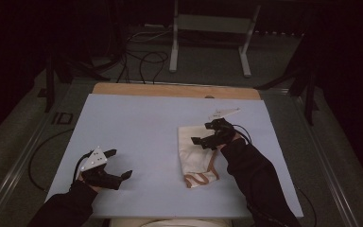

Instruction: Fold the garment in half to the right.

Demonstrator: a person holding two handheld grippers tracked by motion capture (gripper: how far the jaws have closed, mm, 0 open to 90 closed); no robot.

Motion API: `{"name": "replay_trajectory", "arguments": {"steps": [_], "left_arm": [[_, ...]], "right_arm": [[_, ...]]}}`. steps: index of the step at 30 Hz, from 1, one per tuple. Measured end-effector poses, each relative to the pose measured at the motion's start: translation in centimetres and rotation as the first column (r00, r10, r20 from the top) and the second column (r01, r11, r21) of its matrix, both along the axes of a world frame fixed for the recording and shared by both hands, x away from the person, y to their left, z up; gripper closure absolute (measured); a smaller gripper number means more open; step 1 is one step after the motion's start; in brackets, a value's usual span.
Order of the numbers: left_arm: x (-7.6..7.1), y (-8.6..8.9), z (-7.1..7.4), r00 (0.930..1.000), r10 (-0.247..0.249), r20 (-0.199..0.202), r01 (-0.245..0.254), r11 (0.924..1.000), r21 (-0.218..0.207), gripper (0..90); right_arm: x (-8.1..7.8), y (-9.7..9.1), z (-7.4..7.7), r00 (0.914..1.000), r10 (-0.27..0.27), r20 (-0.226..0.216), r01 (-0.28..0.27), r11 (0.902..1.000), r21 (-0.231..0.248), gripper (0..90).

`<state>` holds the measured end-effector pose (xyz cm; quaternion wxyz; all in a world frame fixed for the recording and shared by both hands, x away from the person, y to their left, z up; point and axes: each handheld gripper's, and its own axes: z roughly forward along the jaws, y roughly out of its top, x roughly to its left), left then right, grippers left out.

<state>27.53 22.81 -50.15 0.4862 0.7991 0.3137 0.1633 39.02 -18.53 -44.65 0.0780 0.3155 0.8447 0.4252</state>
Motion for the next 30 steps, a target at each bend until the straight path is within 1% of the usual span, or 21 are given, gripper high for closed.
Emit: {"name": "replay_trajectory", "arguments": {"steps": [2,8,12,17,22,24,28,30], "left_arm": [[0.0,0.1,0.1,1.0000,0.004,-0.001,-0.004,1.0000,-0.002,0.2],[-0.1,0.3,0.1,1.0000,0.009,0.003,-0.009,1.0000,-0.002,0.1],[-0.1,0.4,0.1,0.9999,0.010,0.000,-0.010,0.9999,-0.003,0.2],[-0.1,0.6,0.0,0.9999,0.013,-0.006,-0.013,0.9999,0.002,0.1],[0.0,0.9,-0.1,0.9997,0.023,-0.007,-0.023,0.9997,0.002,0.2],[-0.1,0.9,-0.2,0.9997,0.022,-0.007,-0.022,0.9997,0.005,0.2],[-0.1,1.1,-0.3,0.9996,0.027,-0.012,-0.027,0.9996,0.004,0.2],[-0.1,1.2,-0.3,0.9995,0.028,-0.013,-0.028,0.9996,0.006,0.1]], "right_arm": [[-0.5,-0.3,-0.2,0.9999,0.010,0.003,-0.010,0.9999,-0.001,9.8],[-2.2,-1.4,-0.9,0.9999,0.010,0.009,-0.011,0.9996,0.026,9.8],[-3.3,-2.5,-1.5,0.9999,0.000,0.017,-0.001,0.9993,0.036,9.8],[-4.6,-3.8,-2.1,0.9994,-0.009,0.034,0.008,0.9998,0.019,9.8],[-5.7,-5.2,-2.8,0.9989,-0.023,0.042,0.022,0.9996,0.014,9.8],[-6.1,-5.8,-3.1,0.9988,-0.028,0.041,0.028,0.9994,0.023,9.8],[-7.1,-6.9,-3.8,0.9974,-0.058,0.043,0.056,0.9976,0.041,9.8],[-7.5,-7.4,-4.1,0.9974,-0.060,0.039,0.058,0.9972,0.048,9.8]]}}
